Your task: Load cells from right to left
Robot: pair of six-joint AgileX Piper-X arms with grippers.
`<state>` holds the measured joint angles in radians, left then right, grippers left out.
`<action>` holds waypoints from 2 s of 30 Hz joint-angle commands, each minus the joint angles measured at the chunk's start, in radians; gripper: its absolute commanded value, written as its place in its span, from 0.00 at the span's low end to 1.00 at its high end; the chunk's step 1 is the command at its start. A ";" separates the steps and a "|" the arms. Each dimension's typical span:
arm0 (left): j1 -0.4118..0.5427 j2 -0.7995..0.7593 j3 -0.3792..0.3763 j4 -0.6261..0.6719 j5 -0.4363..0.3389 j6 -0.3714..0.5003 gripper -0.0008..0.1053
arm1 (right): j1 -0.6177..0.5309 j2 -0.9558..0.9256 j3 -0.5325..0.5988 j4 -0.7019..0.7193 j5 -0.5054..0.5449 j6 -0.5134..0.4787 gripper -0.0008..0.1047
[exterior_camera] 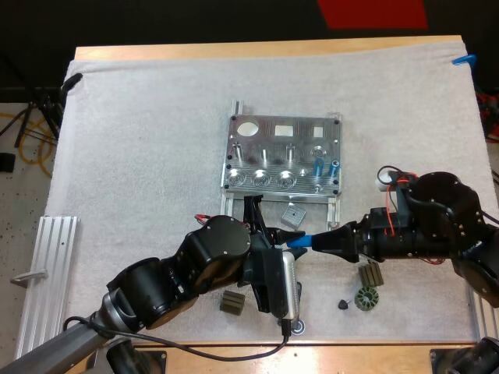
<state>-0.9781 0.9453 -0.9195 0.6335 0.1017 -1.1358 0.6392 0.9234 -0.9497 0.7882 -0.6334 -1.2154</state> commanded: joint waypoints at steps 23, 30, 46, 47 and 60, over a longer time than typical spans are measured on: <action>-0.002 -0.007 -0.005 -0.005 0.007 -0.011 0.01 | -0.007 0.003 -0.002 -0.028 -0.025 -0.030 0.03; -0.002 -0.007 -0.005 -0.005 -0.025 -0.011 0.11 | -0.007 0.003 -0.002 -0.028 -0.023 -0.067 0.03; -0.002 -0.020 -0.005 0.028 -0.030 -0.121 0.52 | -0.007 0.003 -0.002 0.004 0.006 -0.156 0.03; -0.002 -0.030 -0.005 0.053 -0.052 -0.122 0.52 | -0.007 0.003 -0.002 0.020 0.022 -0.173 0.03; -0.002 -0.165 -0.005 0.177 -0.293 -0.382 0.52 | -0.007 0.003 -0.030 0.111 0.183 -0.353 0.03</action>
<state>-0.9781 0.7963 -0.9195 0.8074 -0.1690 -1.4630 0.6392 0.9275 -0.9582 0.8764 -0.4742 -1.5245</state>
